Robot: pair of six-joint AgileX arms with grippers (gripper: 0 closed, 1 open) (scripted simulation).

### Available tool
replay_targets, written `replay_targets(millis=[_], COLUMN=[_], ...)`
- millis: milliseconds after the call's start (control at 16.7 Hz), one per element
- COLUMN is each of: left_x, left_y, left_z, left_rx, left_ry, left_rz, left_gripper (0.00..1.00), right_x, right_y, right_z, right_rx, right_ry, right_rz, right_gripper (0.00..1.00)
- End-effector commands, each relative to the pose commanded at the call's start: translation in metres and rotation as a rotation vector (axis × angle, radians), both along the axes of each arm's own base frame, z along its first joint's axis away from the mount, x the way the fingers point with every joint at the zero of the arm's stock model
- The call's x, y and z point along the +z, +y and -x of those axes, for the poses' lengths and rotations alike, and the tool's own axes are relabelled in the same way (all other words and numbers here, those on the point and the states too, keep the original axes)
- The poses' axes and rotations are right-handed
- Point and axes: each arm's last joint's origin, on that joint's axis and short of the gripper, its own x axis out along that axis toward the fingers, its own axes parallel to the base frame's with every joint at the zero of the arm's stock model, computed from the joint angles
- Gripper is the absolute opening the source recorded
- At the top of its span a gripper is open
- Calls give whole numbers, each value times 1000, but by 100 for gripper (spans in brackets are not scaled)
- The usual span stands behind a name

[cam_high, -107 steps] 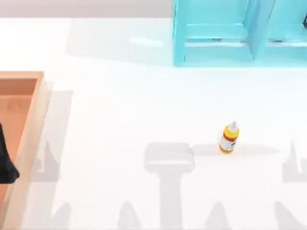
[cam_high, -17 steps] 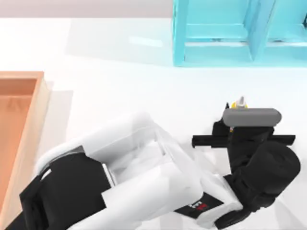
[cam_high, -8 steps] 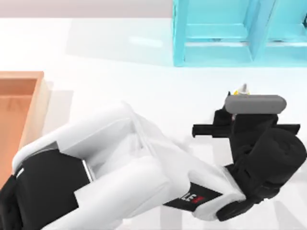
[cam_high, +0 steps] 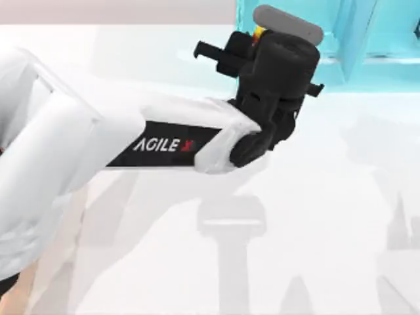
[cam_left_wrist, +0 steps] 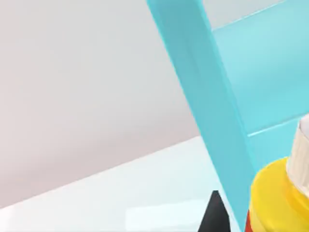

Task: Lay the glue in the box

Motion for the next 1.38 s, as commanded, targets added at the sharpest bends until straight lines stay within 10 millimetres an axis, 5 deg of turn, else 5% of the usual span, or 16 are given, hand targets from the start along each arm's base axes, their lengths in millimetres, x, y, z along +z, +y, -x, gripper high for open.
replay_targets(millis=[300, 540, 780, 960, 1140, 1380], left_x=[40, 44, 19, -10, -35, -58], left_y=[148, 291, 417, 484, 525, 552], left_z=[-85, -98, -55, -1, 57, 118], left_rx=[-153, -428, -800, -1013, -1063, -917], left_ry=[221, 473, 637, 596, 431, 192], left_rz=[-446, -685, -631, -394, -101, 212], left_gripper=[0, 0, 0, 0, 0, 0], right_x=[0, 0, 0, 0, 0, 0], right_y=[0, 0, 0, 0, 0, 0], right_z=[0, 0, 0, 0, 0, 0], right_rx=[0, 0, 0, 0, 0, 0], right_ry=[0, 0, 0, 0, 0, 0], right_rz=[0, 0, 0, 0, 0, 0], right_gripper=[100, 100, 100, 100, 100, 100])
